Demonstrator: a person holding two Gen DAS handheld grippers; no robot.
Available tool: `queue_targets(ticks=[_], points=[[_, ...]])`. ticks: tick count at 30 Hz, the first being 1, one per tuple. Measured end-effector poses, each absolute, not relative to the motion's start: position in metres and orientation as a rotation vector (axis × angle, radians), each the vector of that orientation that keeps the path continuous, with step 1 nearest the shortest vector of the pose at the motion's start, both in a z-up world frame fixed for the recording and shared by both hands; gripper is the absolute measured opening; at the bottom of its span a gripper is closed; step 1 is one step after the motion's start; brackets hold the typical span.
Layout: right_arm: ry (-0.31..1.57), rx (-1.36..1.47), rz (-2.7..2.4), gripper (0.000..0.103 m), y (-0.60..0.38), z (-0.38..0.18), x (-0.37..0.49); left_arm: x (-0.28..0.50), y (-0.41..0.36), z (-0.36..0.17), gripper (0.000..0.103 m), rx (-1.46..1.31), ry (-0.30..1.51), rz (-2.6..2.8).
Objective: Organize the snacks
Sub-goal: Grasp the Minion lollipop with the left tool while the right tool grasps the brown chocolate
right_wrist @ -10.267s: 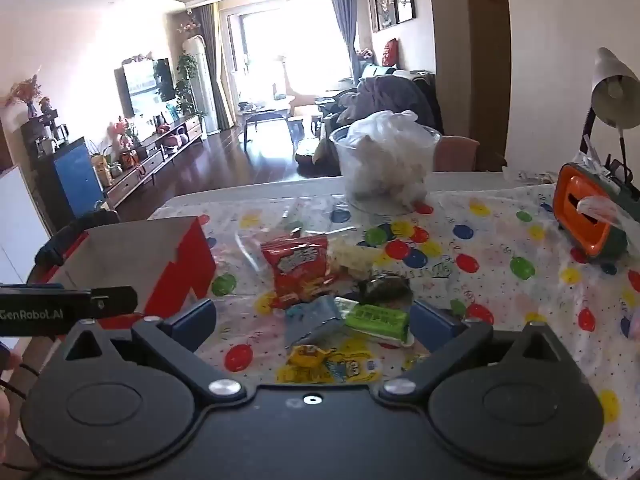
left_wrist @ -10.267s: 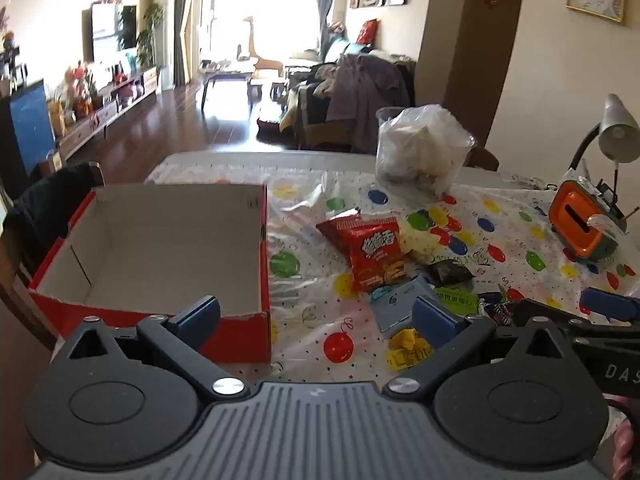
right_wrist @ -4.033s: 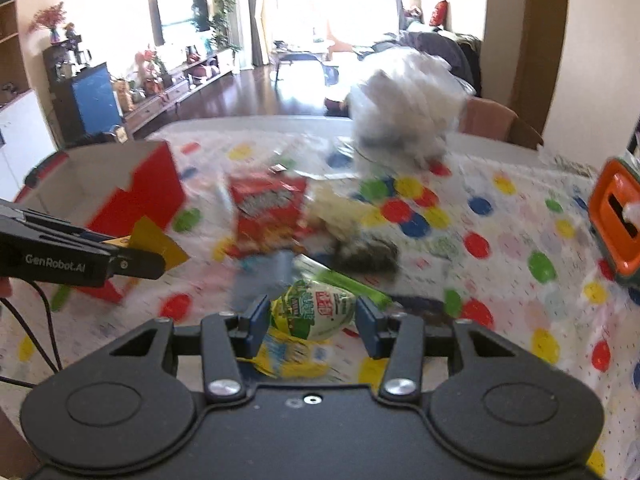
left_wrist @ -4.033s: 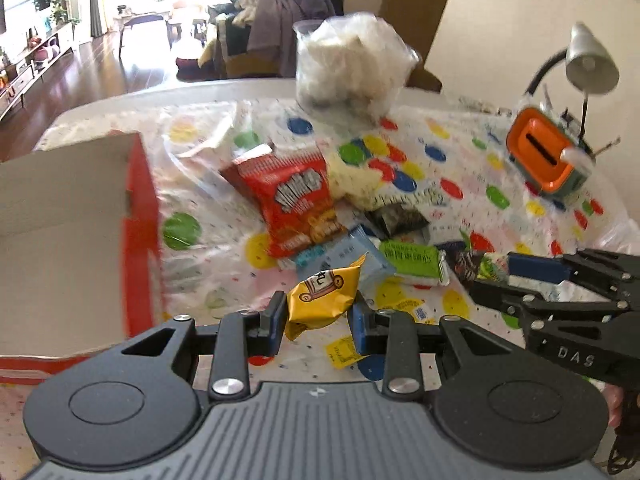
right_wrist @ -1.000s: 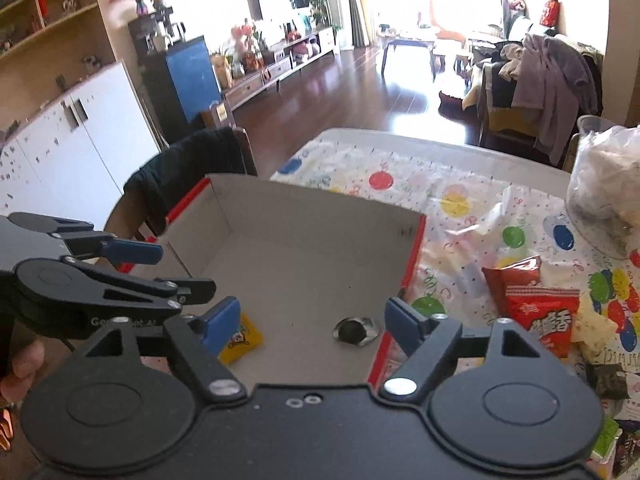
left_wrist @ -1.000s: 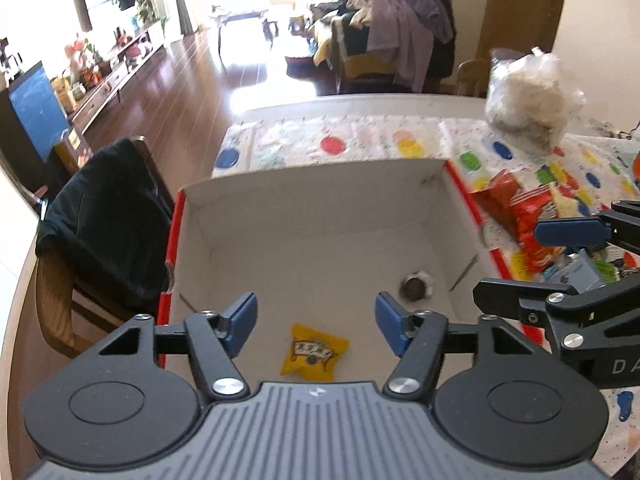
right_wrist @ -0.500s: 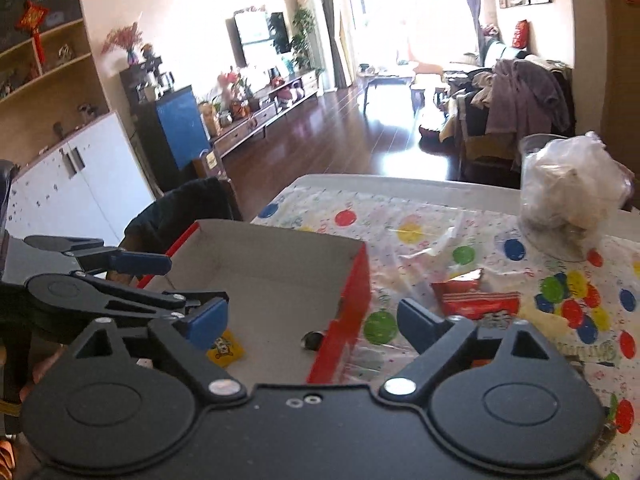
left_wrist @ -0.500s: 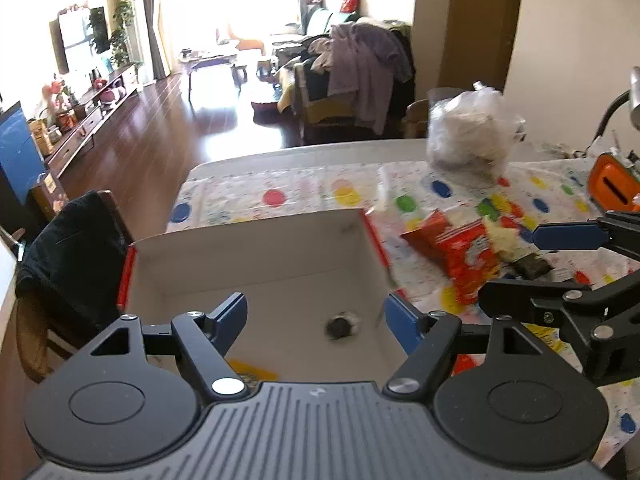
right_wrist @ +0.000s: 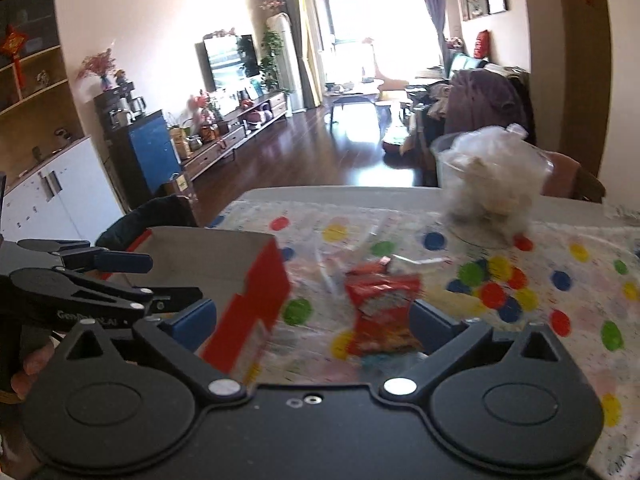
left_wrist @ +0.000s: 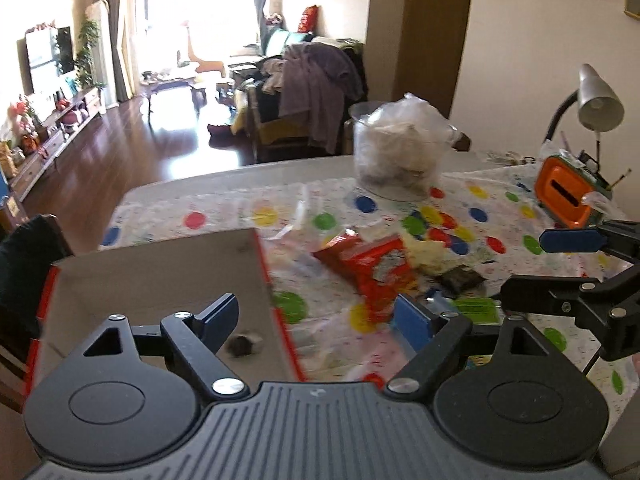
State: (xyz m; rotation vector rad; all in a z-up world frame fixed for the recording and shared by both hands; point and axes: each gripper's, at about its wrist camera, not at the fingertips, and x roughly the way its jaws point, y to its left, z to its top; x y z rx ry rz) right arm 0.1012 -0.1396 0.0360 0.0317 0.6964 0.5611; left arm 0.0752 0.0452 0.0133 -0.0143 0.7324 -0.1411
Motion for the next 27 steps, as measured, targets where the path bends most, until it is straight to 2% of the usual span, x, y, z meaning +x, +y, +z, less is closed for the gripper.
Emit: queue_targets(ticks=[17,27], points=[[0.843,0.014,0.394,0.103,-0.262,-0.035,0.122,0.095,-0.075,-0.037,0.085,0.073,0.829,-0.405],[0.937,0.019,0.369,0.102,-0.292,-0.086,0.147,0.116,-0.122,-0.083,0.085,0.147,0.970,-0.478]])
